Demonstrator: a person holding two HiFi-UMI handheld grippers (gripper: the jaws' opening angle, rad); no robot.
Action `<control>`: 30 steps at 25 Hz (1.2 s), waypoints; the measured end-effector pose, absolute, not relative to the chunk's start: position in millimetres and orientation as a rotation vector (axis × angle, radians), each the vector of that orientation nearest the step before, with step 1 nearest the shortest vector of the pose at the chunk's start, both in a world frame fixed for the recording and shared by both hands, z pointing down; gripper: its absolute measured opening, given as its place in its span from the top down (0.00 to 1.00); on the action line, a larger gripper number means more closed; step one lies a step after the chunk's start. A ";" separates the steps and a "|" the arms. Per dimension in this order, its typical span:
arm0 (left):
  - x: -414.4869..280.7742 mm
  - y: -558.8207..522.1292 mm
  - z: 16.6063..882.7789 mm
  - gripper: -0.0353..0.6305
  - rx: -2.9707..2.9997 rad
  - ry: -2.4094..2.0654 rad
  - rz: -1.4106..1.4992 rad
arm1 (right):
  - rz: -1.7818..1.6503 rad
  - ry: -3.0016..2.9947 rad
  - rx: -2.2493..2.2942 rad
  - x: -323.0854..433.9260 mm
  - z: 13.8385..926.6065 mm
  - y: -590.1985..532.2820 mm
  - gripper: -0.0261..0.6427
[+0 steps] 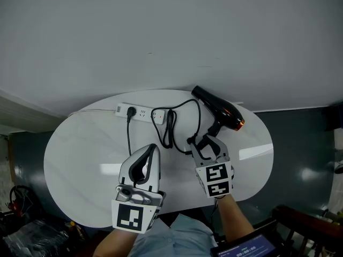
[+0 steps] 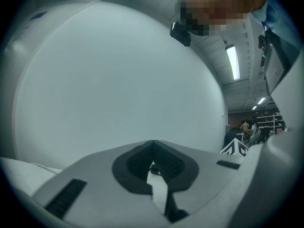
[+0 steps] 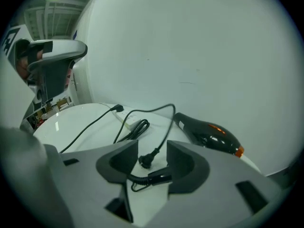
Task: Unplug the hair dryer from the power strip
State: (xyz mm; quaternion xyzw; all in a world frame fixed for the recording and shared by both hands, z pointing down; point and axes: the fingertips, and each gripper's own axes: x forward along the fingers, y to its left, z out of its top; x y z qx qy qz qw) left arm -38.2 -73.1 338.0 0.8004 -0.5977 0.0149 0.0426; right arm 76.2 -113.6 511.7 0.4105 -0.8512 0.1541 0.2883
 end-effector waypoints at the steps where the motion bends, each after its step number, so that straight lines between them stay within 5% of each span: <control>1: -36.5 -71.9 334.2 0.95 2.466 -1.828 0.041 | 0.403 -2.279 1.112 77.5 506.5 -113.8 0.68; 15: -54.5 -47.3 237.6 0.95 2.581 -2.000 -0.149 | 0.040 -2.679 1.247 35.6 309.0 -97.9 0.68; 24: -93.3 -20.4 198.7 0.95 2.538 -2.221 -0.181 | -0.183 -2.944 1.191 -8.9 227.0 -47.0 0.92; 30: -97.0 -10.2 205.2 0.95 2.517 -2.223 -0.189 | -0.221 -2.981 1.182 -19.6 225.7 -34.5 0.96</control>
